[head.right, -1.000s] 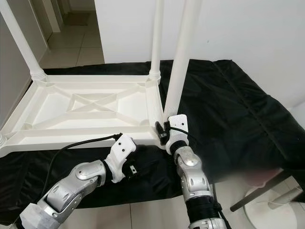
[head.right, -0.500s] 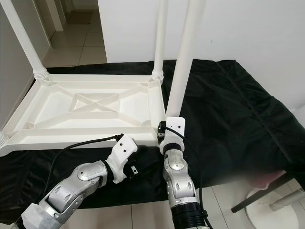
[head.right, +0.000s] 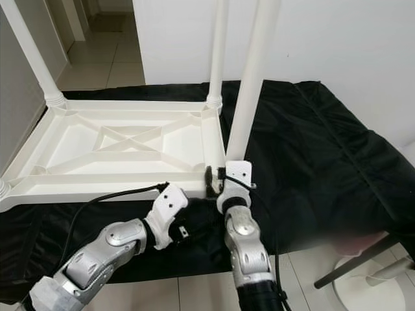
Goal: Building children table
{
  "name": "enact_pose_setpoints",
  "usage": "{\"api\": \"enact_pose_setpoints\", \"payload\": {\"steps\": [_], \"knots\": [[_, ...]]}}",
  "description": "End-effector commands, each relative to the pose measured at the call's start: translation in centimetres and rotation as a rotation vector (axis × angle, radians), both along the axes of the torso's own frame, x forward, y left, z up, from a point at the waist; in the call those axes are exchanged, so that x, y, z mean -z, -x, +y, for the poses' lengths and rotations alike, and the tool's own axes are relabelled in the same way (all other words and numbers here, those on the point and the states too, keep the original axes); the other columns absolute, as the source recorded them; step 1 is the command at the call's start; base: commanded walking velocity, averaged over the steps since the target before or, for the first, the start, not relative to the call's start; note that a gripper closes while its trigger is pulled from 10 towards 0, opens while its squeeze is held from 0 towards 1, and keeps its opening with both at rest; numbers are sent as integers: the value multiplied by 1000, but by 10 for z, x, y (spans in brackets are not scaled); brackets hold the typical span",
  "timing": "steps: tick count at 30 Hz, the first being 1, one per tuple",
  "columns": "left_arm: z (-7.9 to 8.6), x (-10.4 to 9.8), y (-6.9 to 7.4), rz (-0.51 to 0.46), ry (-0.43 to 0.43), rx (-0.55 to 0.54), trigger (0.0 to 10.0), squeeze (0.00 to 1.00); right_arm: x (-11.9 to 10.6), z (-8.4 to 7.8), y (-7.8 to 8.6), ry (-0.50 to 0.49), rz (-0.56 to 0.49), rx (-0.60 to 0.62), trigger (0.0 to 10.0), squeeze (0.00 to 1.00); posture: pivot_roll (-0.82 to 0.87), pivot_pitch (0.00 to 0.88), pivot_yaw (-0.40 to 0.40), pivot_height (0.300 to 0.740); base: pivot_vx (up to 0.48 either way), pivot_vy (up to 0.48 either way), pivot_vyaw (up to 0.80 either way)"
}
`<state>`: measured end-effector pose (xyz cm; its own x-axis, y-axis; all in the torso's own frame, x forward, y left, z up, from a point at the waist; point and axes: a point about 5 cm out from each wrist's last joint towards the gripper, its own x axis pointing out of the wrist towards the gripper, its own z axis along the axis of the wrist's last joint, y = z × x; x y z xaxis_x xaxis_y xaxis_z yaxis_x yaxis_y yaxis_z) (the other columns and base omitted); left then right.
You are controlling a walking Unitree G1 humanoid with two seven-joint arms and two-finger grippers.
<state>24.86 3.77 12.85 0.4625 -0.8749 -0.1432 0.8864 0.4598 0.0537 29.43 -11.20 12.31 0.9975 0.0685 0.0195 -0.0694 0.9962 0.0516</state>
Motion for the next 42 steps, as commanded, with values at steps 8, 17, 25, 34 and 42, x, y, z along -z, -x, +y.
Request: {"api": "enact_pose_setpoints", "payload": {"steps": [8, 17, 25, 34, 42], "knots": [[-2, 2, 3, 9, -14, 105, 10000, 0, 0, -23, 1, 36, -41, -140, 10000, 0, -37, 0, -32, 740, 0, 0, 0], [-1, 1, 1, 4, -19, 111, 10000, 0, -8, -48, -10, 122, -71, -376, 10000, 0, -43, 0, -13, 740, 0, 0, 0], [0, -1, 0, 0, -23, 115, 10000, 0, -14, -45, -24, 188, -72, -511, 10000, 0, -44, 0, -1, 740, 0, 0, 0], [1, -1, -3, -7, -32, 104, 10000, 0, -5, -41, -31, 226, -24, -608, 0, 0, -41, 0, 2, 740, 0, 0, 0], [3, -1, -2, -3, -26, 82, 10000, 0, 3, -45, -30, 196, 8, -628, 0, 0, -25, 3, -12, 740, 0, 0, 0]]}}
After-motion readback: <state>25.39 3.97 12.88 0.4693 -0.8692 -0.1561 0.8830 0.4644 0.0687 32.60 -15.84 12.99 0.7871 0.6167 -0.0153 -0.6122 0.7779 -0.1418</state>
